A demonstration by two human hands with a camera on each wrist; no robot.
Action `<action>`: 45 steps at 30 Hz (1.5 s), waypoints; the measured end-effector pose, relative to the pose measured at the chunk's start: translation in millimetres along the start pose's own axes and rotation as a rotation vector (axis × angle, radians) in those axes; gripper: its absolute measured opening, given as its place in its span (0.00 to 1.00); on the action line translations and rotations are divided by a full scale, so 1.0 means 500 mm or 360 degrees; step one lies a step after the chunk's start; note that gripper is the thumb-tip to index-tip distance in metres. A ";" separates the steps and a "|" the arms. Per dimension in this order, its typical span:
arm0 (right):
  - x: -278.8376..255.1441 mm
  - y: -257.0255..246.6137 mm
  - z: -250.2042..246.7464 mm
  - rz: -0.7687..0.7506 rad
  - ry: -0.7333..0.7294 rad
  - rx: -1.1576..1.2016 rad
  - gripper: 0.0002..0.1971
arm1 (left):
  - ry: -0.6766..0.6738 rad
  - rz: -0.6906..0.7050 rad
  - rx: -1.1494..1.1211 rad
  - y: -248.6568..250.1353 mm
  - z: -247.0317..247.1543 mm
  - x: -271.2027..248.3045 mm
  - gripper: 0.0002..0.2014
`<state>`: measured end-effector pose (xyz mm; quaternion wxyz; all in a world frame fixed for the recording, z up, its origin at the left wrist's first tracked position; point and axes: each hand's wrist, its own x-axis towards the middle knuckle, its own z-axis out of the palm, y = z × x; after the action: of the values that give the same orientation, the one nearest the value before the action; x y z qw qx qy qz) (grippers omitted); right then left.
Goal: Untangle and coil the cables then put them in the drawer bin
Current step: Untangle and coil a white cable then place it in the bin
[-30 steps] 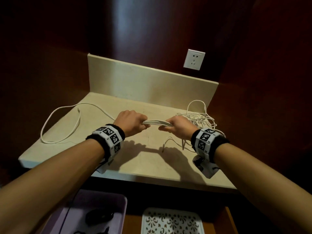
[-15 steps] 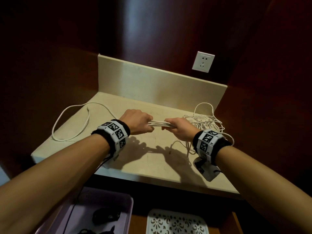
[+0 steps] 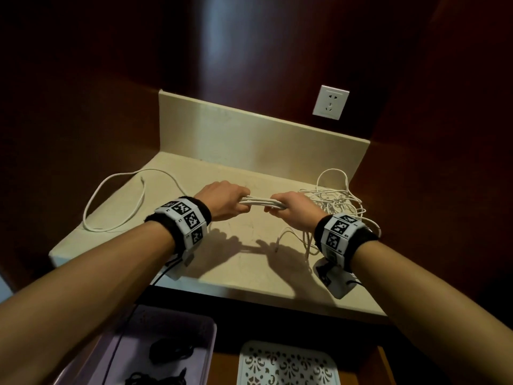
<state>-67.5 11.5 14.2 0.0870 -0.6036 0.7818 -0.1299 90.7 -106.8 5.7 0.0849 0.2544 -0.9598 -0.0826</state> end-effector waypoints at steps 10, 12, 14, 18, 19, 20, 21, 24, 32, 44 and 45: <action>0.024 -0.026 0.025 0.0036 -0.0143 0.0411 0.29 | -0.0001 0.0111 -0.0682 -0.004 -0.010 -0.015 0.15; 0.031 -0.033 0.023 0.0006 -0.0202 0.0508 0.29 | 0.0027 0.0082 -0.0801 -0.008 -0.014 -0.019 0.16; 0.038 -0.044 0.023 -0.0014 -0.0270 0.0599 0.29 | 0.0043 0.0052 -0.0896 -0.013 -0.018 -0.023 0.15; 0.051 -0.066 0.033 -0.0020 -0.0355 0.0806 0.32 | 0.0073 0.0017 -0.1021 -0.028 -0.027 -0.034 0.13; 0.055 -0.070 0.037 -0.0032 -0.0377 0.0854 0.33 | 0.0076 0.0016 -0.1041 -0.031 -0.029 -0.037 0.12; 0.058 -0.075 0.041 -0.0043 -0.0398 0.0900 0.34 | 0.0081 0.0016 -0.1050 -0.034 -0.030 -0.040 0.12; 0.061 -0.079 0.045 -0.0051 -0.0417 0.0944 0.34 | 0.0090 0.0016 -0.1052 -0.037 -0.031 -0.043 0.12; 0.068 -0.092 0.055 -0.0078 -0.0435 0.1001 0.26 | 0.0127 -0.0016 -0.1082 -0.047 -0.032 -0.050 0.14; 0.081 -0.087 0.059 -0.0124 -0.0501 0.0877 0.17 | 0.0243 -0.0056 -0.0925 -0.062 -0.034 -0.057 0.15; 0.073 -0.044 0.030 0.0037 -0.0440 0.0431 0.09 | 0.0241 -0.0170 -0.0170 -0.077 -0.022 -0.041 0.10; 0.075 -0.040 0.030 0.0050 -0.0392 0.0384 0.10 | 0.0233 -0.0159 -0.0111 -0.076 -0.020 -0.039 0.09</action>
<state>-54.4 -30.8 6.8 0.2561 -0.5878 0.7533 -0.1465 127.4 -130.7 5.4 0.1594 0.3041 -0.9337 -0.1015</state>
